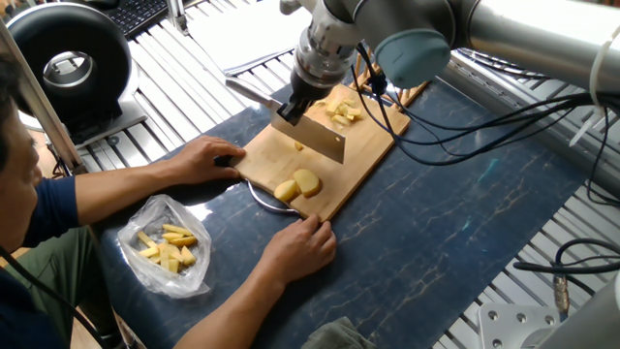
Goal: Chop the potatoes
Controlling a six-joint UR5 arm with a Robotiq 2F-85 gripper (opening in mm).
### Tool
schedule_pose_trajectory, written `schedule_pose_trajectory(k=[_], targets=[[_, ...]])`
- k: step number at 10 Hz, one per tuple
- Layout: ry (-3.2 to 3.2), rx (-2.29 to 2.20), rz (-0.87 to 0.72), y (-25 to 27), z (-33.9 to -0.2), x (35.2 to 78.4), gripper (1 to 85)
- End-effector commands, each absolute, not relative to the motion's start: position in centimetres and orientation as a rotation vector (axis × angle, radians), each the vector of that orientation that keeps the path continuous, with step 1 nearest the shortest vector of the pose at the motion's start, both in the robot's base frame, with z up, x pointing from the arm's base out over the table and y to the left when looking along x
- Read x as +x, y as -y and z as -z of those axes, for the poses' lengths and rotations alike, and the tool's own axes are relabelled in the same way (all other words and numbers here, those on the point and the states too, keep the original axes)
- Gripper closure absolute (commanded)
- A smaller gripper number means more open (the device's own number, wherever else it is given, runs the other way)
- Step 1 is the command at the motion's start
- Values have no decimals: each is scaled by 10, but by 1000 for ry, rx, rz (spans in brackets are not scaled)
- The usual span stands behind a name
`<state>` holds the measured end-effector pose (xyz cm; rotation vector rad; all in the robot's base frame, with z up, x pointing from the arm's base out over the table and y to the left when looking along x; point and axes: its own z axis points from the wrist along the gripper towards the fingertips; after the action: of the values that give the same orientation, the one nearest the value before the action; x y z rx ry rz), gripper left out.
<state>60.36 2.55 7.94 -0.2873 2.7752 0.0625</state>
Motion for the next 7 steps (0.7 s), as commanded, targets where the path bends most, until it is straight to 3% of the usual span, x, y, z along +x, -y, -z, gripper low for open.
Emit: schedule_pose_trajectory(k=[1, 7], targets=[[-2767, -277, -74, -25, -78, 605, 847], [-2763, -277, -64, -24, -75, 605, 847]])
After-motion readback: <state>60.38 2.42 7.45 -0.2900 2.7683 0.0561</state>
